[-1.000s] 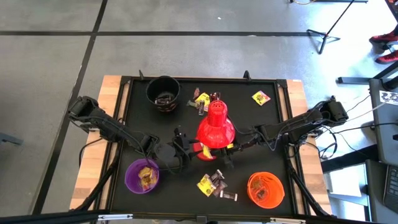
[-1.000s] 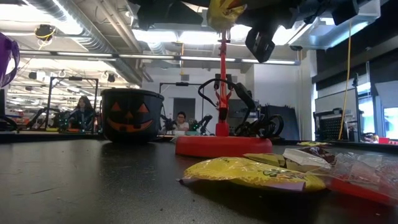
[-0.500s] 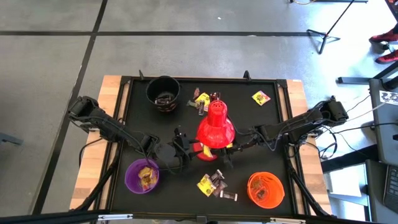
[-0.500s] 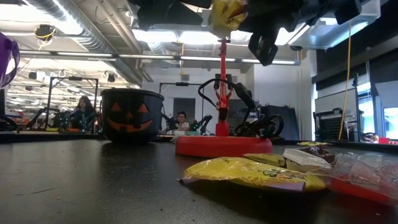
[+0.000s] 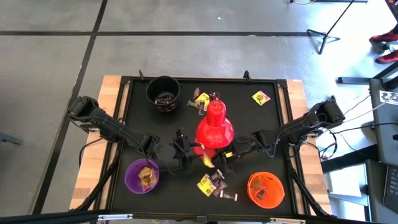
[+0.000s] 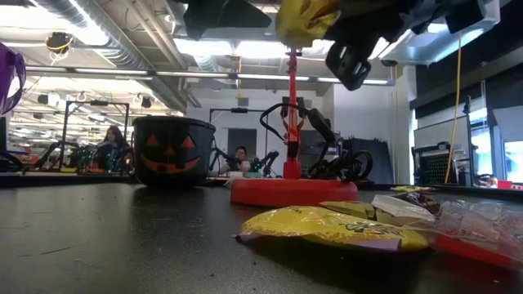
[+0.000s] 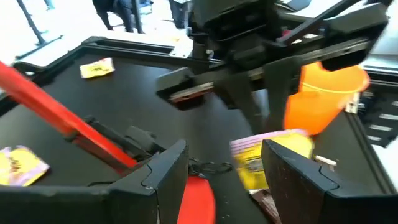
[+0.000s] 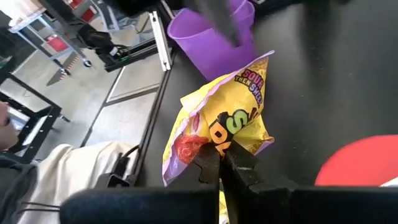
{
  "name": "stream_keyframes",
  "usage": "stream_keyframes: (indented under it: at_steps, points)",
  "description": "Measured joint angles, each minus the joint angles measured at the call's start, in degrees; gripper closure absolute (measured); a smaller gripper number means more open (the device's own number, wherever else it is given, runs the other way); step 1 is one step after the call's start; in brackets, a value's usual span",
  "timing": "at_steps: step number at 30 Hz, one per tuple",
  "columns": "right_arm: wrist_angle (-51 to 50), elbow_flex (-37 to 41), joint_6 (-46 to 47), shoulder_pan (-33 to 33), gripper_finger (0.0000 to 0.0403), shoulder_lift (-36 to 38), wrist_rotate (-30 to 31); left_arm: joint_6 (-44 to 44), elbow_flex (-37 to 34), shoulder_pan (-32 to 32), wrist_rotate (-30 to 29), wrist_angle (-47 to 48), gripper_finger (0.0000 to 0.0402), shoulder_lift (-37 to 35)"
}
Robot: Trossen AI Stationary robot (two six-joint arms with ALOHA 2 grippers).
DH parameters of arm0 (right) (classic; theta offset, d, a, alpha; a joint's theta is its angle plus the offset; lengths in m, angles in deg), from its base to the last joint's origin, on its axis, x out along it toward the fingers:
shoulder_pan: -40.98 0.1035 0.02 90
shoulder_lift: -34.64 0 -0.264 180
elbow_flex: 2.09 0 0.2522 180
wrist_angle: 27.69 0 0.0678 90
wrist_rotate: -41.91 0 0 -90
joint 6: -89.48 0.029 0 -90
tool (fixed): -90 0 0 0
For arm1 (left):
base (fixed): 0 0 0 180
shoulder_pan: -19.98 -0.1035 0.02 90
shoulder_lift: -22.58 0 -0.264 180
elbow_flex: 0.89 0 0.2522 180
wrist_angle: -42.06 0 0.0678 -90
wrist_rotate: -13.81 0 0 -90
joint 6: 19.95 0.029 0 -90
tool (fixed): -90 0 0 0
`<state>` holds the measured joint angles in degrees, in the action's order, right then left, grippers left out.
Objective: Organize candy in baskets
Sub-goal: Put the yellow candy into the violet bucket
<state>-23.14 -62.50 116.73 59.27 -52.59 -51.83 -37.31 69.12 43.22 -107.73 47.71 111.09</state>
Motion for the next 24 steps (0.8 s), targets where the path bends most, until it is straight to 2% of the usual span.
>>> stream_keyframes:
  at_steps: [10, 24]
  points:
    - [-1.0, -6.1, -2.6, 0.1, 0.0402, -5.0, -2.9, 0.0, 0.0, 0.0, 5.4, -0.2, 0.0207, 0.0]
    - [-3.9, -6.0, -3.2, -0.3, 0.0402, -5.1, -2.0, 0.1, 0.1, 0.1, 10.7, -0.5, 0.0207, 3.2]
